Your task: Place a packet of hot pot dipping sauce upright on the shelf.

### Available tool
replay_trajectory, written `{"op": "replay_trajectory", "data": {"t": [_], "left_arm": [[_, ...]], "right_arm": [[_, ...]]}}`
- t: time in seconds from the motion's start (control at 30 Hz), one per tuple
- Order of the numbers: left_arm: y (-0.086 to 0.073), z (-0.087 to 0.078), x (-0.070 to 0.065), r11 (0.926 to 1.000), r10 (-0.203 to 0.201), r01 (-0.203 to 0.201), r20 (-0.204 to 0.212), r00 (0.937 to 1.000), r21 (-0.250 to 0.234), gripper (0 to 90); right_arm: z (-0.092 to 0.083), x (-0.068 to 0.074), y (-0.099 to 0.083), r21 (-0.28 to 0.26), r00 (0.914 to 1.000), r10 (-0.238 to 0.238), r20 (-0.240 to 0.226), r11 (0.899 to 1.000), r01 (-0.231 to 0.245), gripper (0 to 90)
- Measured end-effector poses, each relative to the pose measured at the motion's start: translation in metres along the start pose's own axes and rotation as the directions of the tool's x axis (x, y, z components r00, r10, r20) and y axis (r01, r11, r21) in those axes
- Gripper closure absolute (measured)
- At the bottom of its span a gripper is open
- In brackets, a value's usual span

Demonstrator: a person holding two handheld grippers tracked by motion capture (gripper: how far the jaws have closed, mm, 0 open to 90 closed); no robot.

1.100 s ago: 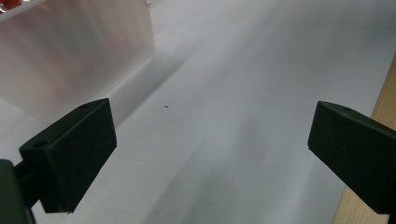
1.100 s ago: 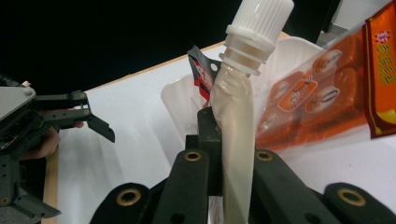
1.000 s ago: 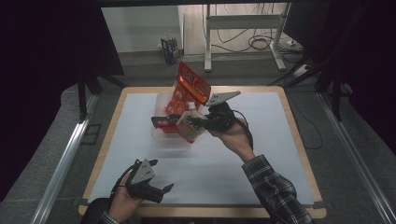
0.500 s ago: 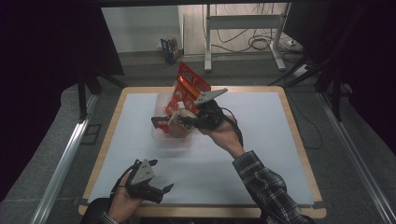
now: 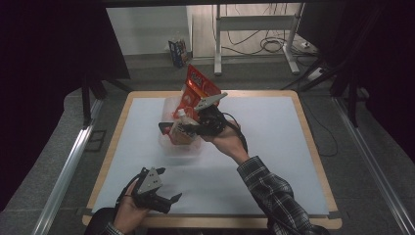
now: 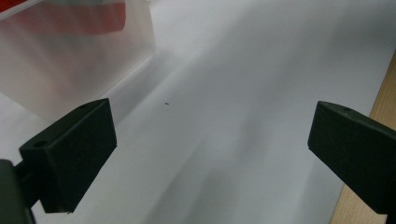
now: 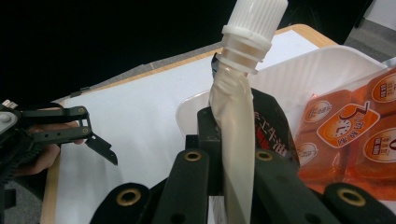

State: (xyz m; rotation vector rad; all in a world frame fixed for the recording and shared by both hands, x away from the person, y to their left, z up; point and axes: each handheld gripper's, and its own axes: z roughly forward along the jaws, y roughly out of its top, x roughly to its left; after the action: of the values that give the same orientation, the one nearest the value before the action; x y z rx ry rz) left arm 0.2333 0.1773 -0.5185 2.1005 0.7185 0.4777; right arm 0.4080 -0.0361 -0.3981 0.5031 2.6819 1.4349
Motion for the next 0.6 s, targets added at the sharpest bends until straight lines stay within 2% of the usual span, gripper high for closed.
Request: {"op": "replay_trajectory", "data": {"t": [0.3,0.4,0.6], "left_arm": [[0.0,-0.001,0.001,1.0,-0.004,0.004,-0.01,0.9999,-0.006,1.1],[0.0,-0.003,0.002,0.9999,-0.011,0.01,-0.018,0.9998,-0.013,1.1],[-0.003,-0.008,0.004,0.9994,-0.028,0.027,-0.031,0.9991,-0.019,1.1]], "right_arm": [[0.002,-0.003,0.0,0.011,0.9999,0.006,-0.012,1.0,-0.006,88.0],[0.01,-0.002,-0.002,0.052,0.9999,-0.002,-0.011,0.999,0.003,87.8],[0.021,-0.005,-0.007,0.081,0.9999,0.01,-0.005,0.997,-0.01,87.6]]}}
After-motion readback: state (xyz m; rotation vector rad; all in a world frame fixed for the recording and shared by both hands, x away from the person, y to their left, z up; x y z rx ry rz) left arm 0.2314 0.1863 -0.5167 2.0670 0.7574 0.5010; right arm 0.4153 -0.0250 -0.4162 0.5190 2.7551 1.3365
